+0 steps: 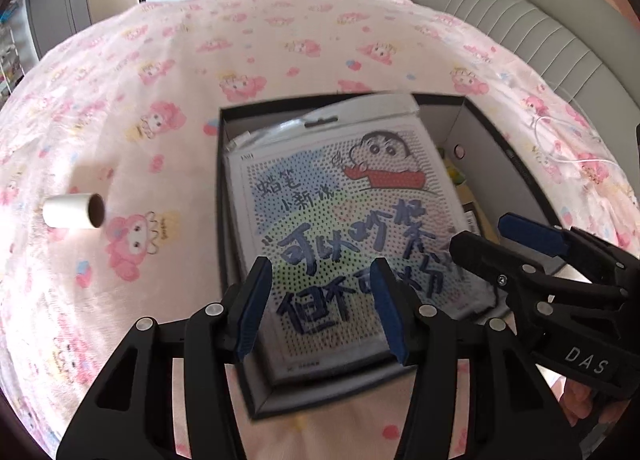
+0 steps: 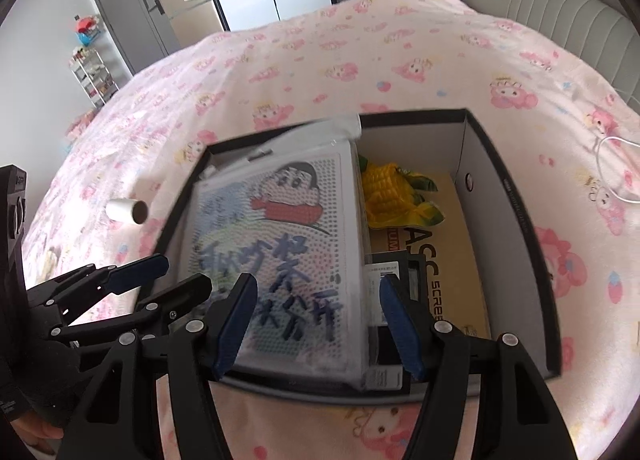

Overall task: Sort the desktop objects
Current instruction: 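Withdraw the left tool up and away from the box, then move the left tool toward the white envelope beside the sticker card, then close the left tool fingers on the white envelope edge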

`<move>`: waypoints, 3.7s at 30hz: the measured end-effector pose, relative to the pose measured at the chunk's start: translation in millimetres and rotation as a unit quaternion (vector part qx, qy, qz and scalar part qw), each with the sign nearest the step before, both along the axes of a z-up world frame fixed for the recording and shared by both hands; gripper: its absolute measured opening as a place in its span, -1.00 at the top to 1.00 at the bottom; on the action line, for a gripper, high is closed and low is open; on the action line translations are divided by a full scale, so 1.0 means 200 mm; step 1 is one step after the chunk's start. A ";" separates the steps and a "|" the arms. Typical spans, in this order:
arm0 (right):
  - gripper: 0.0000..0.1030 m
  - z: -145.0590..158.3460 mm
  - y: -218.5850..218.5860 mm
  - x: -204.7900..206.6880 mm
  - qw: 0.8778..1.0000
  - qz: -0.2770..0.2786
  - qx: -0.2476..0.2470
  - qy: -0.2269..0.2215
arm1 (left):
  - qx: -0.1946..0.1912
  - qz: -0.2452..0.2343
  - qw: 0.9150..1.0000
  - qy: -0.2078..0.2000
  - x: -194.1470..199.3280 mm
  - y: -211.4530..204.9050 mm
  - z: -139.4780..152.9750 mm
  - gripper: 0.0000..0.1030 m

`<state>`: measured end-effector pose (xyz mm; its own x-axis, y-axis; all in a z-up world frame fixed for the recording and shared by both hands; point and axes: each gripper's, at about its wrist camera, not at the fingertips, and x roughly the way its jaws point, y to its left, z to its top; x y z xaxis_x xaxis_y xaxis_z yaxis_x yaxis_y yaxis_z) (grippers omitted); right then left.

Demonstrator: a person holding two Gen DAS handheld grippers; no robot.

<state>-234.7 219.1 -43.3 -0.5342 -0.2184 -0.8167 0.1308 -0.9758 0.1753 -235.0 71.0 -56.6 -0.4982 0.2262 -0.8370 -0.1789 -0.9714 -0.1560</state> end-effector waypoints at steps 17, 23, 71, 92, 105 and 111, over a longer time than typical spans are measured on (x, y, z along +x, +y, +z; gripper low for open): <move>-0.26 0.24 -0.31 0.48 0.999 0.009 -0.014 0.043 | -0.028 0.074 0.993 0.093 0.65 -0.41 0.39 -0.42; -0.26 0.25 -0.51 0.62 0.998 0.042 -0.012 0.044 | -0.029 0.106 0.990 0.092 0.82 -0.59 0.40 -0.42; -0.25 -0.05 -2.35 0.78 0.944 0.329 0.012 0.015 | -0.018 0.398 0.917 0.023 1.29 -2.39 -0.11 -0.25; -0.23 -0.40 -2.97 0.69 0.922 0.383 0.008 -0.055 | 0.062 0.453 0.889 -0.004 1.20 -2.99 -0.49 -0.12; -0.18 -0.43 -2.87 0.61 0.933 0.349 -0.016 -0.083 | 0.116 0.395 0.911 0.001 1.26 -2.76 -0.51 0.64; -0.18 -0.40 -2.76 0.61 0.941 0.323 -0.037 -0.097 | 0.141 0.394 0.908 0.011 1.29 -2.70 -0.49 0.64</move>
<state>-112.0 -332.5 -123.7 -0.1128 -0.5064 -0.8549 0.6498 -0.6885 0.3221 22.4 -468.4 -155.4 -0.6150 -0.0035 -0.7885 0.5477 -0.7213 -0.4240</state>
